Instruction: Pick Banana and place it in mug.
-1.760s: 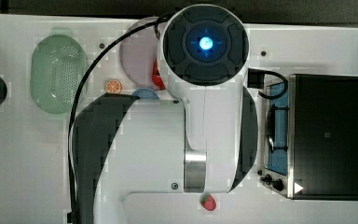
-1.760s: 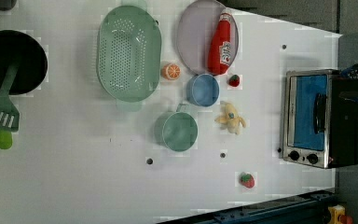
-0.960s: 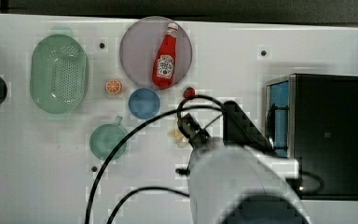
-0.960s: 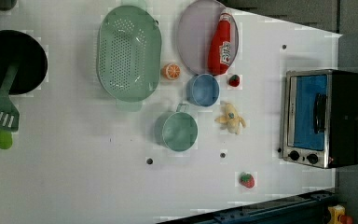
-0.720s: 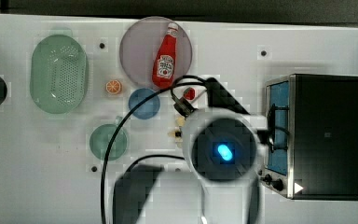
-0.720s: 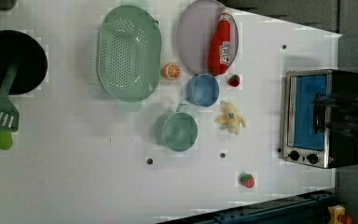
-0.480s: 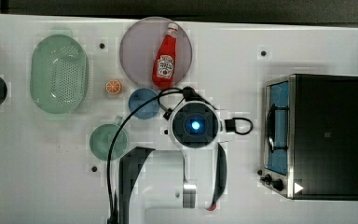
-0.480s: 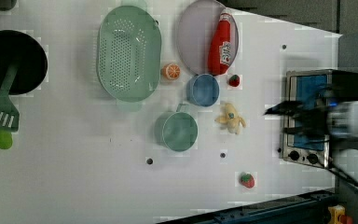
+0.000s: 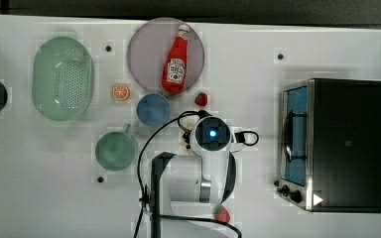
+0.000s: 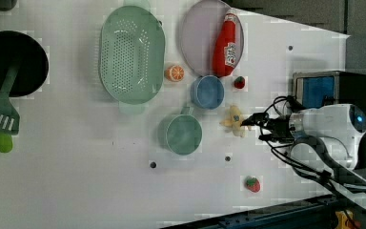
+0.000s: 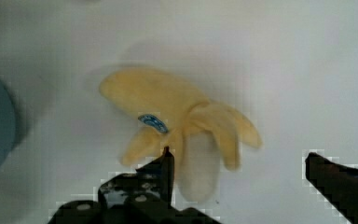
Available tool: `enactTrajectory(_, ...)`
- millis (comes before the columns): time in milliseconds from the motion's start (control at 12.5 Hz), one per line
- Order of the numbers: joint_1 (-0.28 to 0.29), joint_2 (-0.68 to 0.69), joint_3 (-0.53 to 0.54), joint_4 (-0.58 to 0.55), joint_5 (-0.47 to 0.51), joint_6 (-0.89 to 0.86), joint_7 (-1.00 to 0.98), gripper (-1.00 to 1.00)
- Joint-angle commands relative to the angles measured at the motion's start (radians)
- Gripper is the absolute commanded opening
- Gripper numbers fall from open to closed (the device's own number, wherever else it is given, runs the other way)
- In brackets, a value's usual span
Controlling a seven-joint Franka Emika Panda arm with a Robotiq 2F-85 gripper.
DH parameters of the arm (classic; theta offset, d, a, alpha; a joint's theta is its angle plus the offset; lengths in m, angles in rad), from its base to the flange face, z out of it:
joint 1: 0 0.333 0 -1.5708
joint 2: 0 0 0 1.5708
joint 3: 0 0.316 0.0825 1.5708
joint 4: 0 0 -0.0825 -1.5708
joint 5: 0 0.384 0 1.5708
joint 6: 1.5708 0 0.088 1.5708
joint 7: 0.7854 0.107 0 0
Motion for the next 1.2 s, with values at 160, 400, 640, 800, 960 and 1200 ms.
enactTrajectory(160,0.007,0.061,0.03,0.013,-0.023,0.11,-0.067,1.0)
enactTrajectory(400,0.007,0.12,0.033,0.012,-0.023,0.206,-0.066,1.0)
enactTrajectory(640,0.006,0.129,0.038,0.009,-0.023,0.208,-0.066,0.49)
enactTrajectory(800,0.005,0.127,0.04,0.012,-0.023,0.21,-0.066,0.1)
enactTrajectory(960,0.004,0.128,0.04,0.01,-0.022,0.21,-0.066,-0.34)
enactTrajectory(1200,0.002,0.121,0.038,0.013,-0.022,0.21,-0.066,-0.34)
